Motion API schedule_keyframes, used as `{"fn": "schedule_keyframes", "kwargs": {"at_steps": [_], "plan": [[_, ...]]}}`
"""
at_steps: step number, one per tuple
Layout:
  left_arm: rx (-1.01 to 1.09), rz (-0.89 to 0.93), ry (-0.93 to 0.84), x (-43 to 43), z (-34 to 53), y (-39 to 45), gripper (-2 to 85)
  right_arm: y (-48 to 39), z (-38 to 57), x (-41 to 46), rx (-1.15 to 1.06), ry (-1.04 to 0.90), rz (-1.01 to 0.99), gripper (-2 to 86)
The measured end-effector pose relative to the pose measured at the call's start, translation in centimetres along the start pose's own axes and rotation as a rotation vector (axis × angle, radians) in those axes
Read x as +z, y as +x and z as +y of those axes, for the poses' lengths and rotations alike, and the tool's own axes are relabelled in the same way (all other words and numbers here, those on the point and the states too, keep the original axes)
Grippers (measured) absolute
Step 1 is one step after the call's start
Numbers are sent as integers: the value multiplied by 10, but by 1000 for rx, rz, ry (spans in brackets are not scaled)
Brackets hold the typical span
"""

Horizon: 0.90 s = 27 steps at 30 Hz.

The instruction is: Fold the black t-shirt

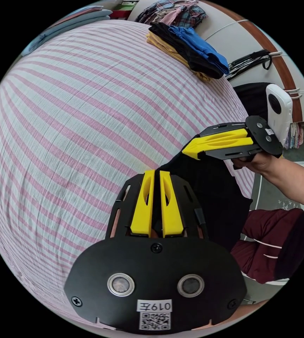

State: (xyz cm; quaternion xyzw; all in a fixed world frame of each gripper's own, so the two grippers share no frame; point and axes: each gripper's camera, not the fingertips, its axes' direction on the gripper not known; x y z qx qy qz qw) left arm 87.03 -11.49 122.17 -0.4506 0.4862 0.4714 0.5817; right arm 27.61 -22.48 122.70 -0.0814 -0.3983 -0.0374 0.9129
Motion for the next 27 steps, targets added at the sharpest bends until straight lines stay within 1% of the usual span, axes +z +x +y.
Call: {"fn": "schedule_keyframes", "kwargs": {"at_steps": [2,5,12,15,19,23,27], "plan": [[-4,8,2,13,14,-2,7,-11,0,-5,-41,18,26,-10],[-2,7,0,30,34,-2,8,-27,-3,4,-106,-32,35,-10],[3,14,8,70,84,1,10,-31,-3,18,-100,-128,81,-10],[-6,56,20,88,112,-2,11,-27,-1,13,-66,-143,51,-10],[-94,134,95,108,160,-13,11,-25,3,4,-54,-167,28,-10],[-204,193,263,118,219,-21,8,-29,11,-5,-52,-174,32,-10],[-248,100,388,120,281,0,8,-39,21,-22,-73,-163,29,-10]]}}
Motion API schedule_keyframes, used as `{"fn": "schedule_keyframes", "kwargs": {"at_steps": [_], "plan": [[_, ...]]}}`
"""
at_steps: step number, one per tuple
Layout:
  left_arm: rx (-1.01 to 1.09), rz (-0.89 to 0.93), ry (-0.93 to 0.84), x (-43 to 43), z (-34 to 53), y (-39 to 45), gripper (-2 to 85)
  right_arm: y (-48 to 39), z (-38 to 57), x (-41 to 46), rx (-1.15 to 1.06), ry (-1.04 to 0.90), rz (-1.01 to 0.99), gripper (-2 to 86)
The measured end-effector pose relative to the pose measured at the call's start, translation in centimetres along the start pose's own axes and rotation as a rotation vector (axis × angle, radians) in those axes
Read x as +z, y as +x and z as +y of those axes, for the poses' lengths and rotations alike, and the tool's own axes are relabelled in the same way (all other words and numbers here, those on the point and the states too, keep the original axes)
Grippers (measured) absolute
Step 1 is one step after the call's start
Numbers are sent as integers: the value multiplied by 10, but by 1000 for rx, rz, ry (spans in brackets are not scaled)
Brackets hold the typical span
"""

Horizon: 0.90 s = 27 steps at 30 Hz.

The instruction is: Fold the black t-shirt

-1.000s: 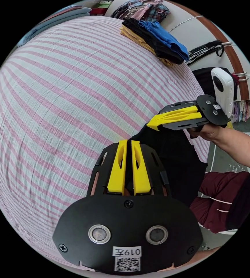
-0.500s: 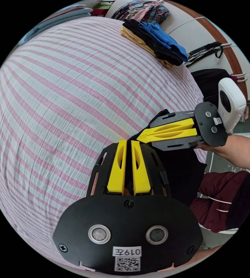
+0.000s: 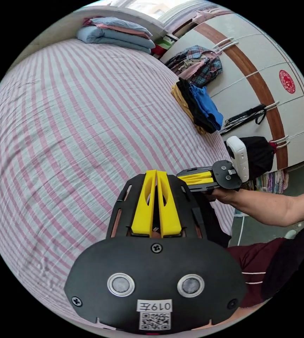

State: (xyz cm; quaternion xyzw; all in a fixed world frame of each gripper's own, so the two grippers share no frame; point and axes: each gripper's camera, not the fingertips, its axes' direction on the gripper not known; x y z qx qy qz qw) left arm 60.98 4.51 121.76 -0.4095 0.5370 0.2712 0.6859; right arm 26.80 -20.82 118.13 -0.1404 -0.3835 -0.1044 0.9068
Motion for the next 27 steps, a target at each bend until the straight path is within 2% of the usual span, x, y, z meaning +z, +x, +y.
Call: {"fn": "schedule_keyframes", "kwargs": {"at_steps": [5,9,13,17,21,27], "plan": [[-104,-326,287,-58,158,39,8,-22,34,-53,-76,117,75,-10],[-304,-489,276,-68,290,63,9,-26,103,-107,41,180,191,-10],[-517,-395,147,-54,443,91,10,-45,214,-142,69,139,138,-9],[-553,-277,-5,-30,566,132,16,-77,312,-159,97,-20,31,-7],[-543,-233,-69,-19,638,157,29,-141,395,-176,23,-190,101,9],[-531,-212,-105,4,732,170,63,-185,473,-180,206,-255,58,65]]}}
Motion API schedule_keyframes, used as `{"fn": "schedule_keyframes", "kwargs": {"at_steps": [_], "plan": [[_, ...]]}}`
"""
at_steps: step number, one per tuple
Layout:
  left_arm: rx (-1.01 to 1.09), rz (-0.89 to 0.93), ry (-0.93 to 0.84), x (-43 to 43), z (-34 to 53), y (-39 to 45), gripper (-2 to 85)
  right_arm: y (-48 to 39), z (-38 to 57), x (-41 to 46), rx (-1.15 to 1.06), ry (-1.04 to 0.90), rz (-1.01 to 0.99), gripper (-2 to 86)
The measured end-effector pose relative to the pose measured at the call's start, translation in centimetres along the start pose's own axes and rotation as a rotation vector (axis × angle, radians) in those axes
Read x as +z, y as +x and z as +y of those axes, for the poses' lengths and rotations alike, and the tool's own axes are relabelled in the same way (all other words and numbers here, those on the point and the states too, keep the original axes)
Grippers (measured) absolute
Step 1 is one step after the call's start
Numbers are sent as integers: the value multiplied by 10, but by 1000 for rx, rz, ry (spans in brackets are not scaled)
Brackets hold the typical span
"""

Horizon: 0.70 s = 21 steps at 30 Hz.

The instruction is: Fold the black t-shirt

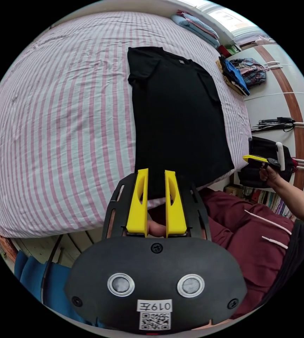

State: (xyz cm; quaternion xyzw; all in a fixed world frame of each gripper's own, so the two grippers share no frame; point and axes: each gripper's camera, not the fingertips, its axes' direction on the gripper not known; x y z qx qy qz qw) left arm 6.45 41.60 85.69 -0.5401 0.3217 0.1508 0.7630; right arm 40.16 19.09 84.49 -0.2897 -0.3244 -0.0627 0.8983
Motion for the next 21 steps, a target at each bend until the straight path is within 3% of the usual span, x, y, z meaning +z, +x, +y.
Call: {"fn": "schedule_keyframes", "kwargs": {"at_steps": [6,12,14,18,21], "plan": [[-90,133,24,31,82,-37,75,1,55,-1,220,42,-92,81],[-100,150,31,73,145,-46,96,-15,85,14,100,14,-40,82],[-60,110,22,91,169,-35,99,-26,93,18,22,5,23,80],[-34,-89,38,112,202,-10,92,-80,116,20,-253,26,374,72],[-13,-253,61,128,223,22,84,-113,134,24,-287,98,470,65]]}}
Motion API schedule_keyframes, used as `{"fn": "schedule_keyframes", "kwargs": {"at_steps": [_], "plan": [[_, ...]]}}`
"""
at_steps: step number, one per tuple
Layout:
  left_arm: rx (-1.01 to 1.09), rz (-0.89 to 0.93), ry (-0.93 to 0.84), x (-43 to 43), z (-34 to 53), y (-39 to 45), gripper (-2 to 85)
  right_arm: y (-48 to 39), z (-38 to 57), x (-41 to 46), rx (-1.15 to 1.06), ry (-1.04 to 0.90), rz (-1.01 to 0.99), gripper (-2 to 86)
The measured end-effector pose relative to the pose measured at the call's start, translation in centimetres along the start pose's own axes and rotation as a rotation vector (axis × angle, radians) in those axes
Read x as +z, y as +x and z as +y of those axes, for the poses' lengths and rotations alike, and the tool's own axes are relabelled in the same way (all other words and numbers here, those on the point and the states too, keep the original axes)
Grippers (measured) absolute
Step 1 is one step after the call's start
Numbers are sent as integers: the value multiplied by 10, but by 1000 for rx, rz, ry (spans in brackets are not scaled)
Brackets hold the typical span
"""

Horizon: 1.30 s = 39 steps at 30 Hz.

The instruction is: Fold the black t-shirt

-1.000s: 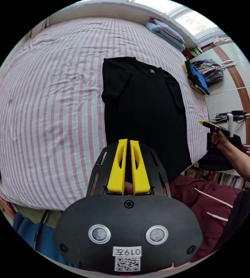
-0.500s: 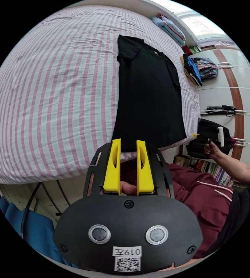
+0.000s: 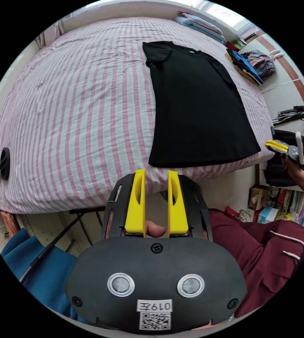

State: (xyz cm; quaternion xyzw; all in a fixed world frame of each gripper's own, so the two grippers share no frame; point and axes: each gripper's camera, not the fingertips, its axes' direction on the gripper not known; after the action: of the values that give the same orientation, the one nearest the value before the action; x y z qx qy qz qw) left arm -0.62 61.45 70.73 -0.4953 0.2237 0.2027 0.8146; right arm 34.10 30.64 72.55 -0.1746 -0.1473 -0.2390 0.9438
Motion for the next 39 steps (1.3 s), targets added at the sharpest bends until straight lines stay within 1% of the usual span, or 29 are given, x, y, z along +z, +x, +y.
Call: {"fn": "schedule_keyframes", "kwargs": {"at_steps": [2,4,9,12,21,24,28,33,36,39], "plan": [[-23,-87,39,7,15,24,81,-16,5,-1,43,3,0,64],[-70,-110,64,15,26,37,82,-32,14,-2,132,11,-2,60],[-187,-143,102,42,55,59,87,-58,36,2,258,16,0,74],[-214,-128,129,57,71,69,88,-66,51,7,336,20,-20,76],[-287,-102,167,104,105,77,87,-98,91,27,397,23,-36,63],[-309,-67,192,119,112,71,88,-102,103,34,414,35,-66,60],[-274,53,150,150,113,67,91,-107,117,49,424,49,-113,53],[-251,110,121,184,116,66,94,-116,130,66,411,61,-117,47],[-294,177,140,201,121,59,94,-119,138,78,427,73,-123,38],[-328,269,163,216,123,50,92,-118,146,93,440,96,-179,34]]}}
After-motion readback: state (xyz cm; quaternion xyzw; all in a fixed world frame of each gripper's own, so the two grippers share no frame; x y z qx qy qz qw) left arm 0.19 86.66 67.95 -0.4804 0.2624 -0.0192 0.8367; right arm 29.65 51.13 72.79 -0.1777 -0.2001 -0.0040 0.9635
